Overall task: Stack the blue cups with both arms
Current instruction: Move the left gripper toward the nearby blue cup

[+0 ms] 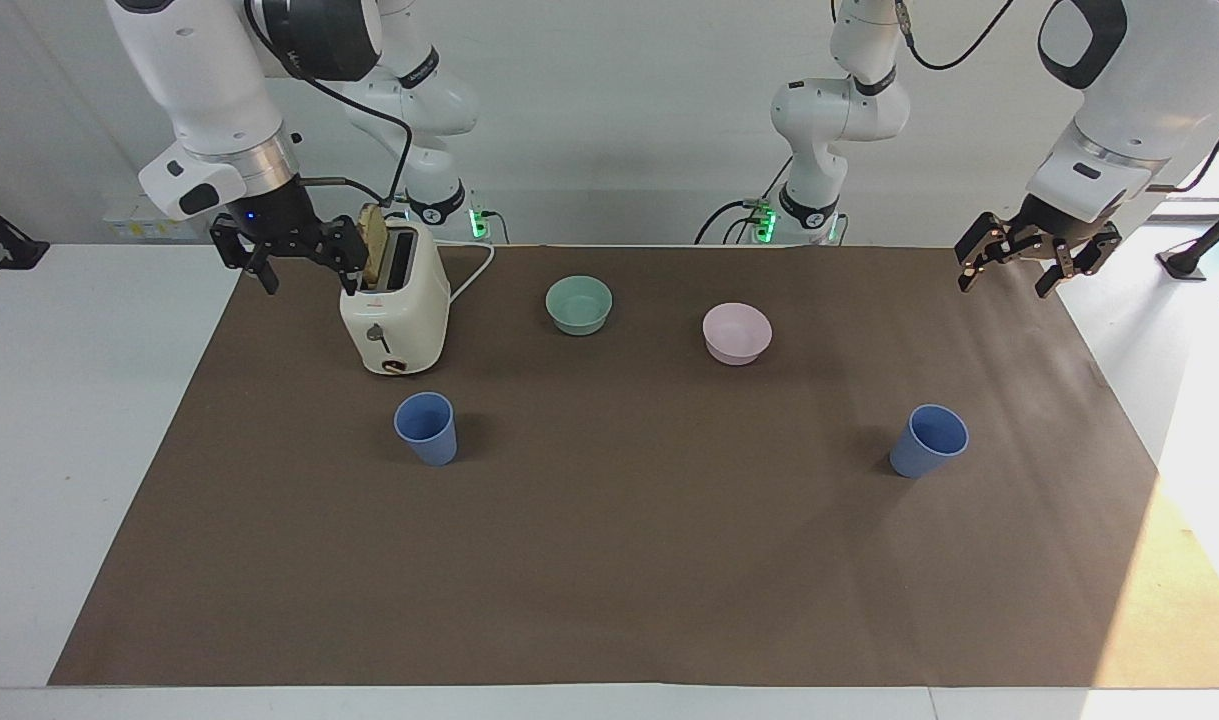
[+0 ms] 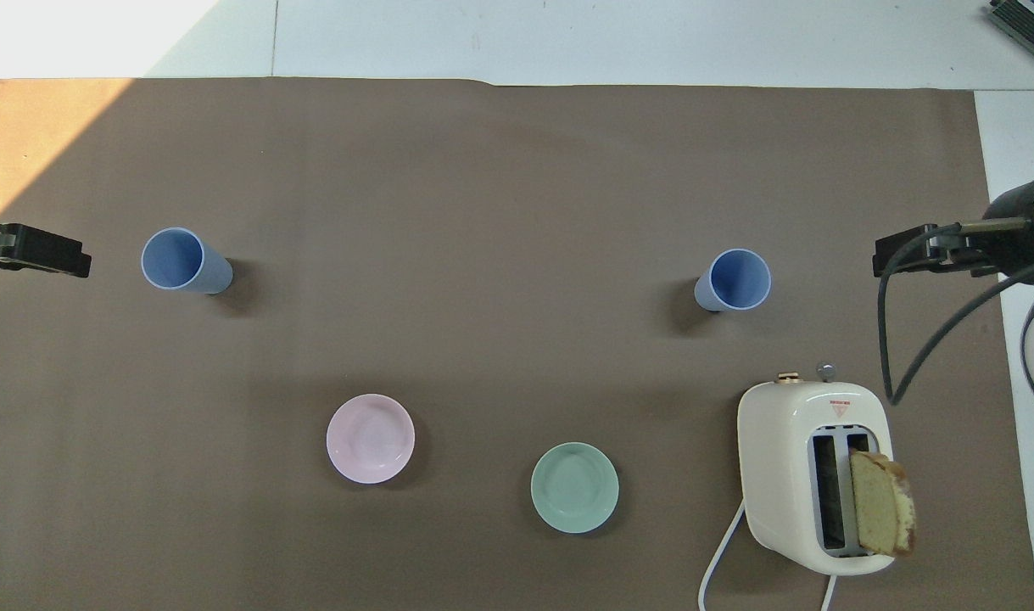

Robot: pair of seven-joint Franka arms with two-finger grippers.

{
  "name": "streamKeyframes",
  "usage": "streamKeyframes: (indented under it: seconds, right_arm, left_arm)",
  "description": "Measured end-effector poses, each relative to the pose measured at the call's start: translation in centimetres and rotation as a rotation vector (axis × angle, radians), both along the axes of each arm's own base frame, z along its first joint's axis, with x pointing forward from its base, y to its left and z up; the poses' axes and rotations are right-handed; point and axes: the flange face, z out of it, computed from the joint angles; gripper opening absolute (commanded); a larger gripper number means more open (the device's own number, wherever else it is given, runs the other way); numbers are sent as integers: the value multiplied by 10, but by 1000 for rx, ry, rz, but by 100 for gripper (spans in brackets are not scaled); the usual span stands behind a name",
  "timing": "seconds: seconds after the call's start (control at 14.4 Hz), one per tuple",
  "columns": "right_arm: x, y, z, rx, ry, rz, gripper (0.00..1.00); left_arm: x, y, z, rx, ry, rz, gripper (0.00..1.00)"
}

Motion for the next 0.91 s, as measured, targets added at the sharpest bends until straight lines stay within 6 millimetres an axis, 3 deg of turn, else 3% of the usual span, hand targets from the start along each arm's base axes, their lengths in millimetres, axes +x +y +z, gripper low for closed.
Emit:
streamKeyframes:
  seconds: [0.49,0.84,0.91]
  right_arm:
    - [0,0,0,0,0,0,100]
    - [0,0,0,0,0,0,100]
    - [0,0,0,0,0,0,100]
  left_arm:
    - [8,29,-72,1,-8,-27,100]
    - [8,29,-127,3,-40,-26,99]
    - [8,30,-135,4,-51,-25,95]
